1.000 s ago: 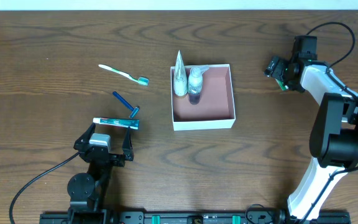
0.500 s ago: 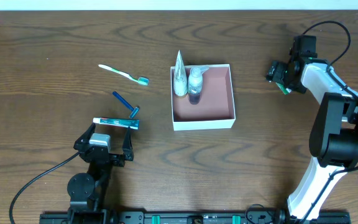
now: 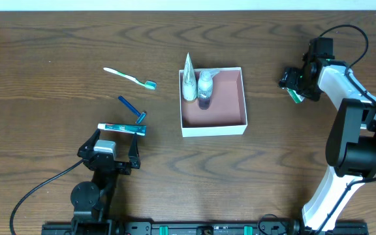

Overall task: Pack container
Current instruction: 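Lower the right gripper onto the green-white soap box and grasp it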

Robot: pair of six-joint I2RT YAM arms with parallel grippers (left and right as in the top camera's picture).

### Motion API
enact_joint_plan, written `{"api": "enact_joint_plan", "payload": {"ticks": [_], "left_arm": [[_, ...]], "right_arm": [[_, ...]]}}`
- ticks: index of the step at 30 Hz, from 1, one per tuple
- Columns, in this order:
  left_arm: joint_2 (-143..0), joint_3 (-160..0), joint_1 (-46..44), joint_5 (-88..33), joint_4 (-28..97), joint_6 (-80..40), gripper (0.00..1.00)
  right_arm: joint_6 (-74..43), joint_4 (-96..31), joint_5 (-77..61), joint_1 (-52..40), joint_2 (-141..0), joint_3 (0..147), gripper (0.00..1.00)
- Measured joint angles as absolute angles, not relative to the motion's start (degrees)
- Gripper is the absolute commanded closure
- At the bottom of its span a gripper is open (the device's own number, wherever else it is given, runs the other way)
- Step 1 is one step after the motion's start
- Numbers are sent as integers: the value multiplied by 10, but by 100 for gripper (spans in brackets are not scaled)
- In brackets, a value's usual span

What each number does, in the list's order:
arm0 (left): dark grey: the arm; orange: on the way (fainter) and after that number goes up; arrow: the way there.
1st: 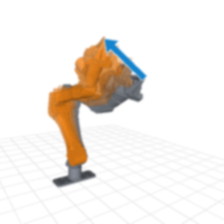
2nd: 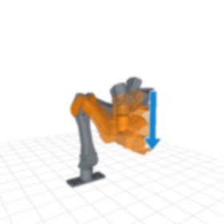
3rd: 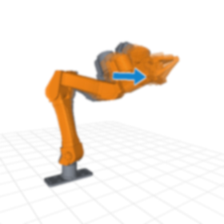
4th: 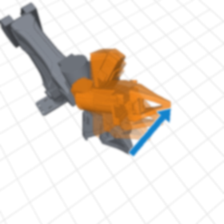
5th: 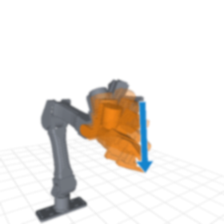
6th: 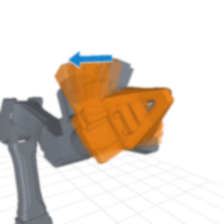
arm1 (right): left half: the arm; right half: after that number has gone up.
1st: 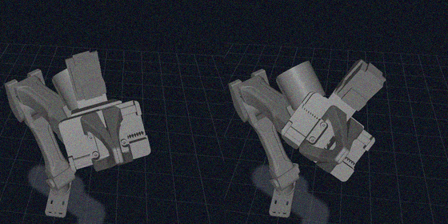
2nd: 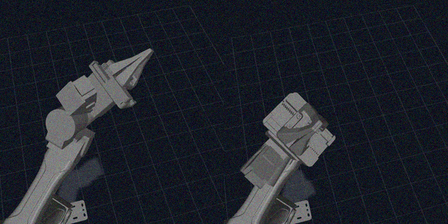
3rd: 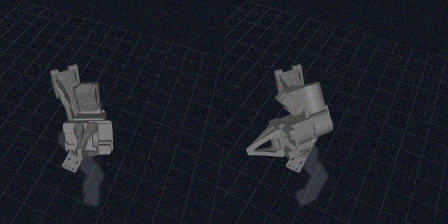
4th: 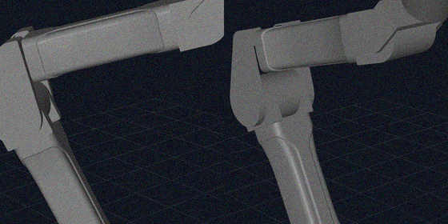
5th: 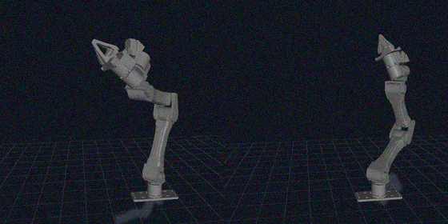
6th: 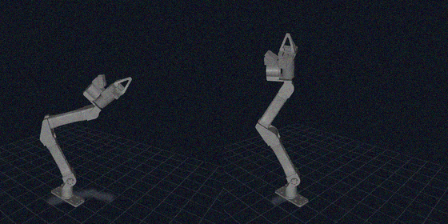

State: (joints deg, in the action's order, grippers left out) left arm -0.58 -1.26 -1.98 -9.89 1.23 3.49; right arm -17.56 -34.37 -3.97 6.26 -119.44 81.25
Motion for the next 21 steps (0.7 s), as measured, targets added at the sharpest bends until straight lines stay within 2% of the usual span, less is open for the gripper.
{"api": "enact_joint_plan", "payload": {"ticks": [9, 21], "left_arm": [[-6, -13, -20, -99, 13, 35, 2], [-6, -13, -20, -99, 13, 35, 2]], "right_arm": [[-184, -368, -130, 62, -1168, 813, 69], [-173, -371, -276, 38, -1048, 813, 66]]}}
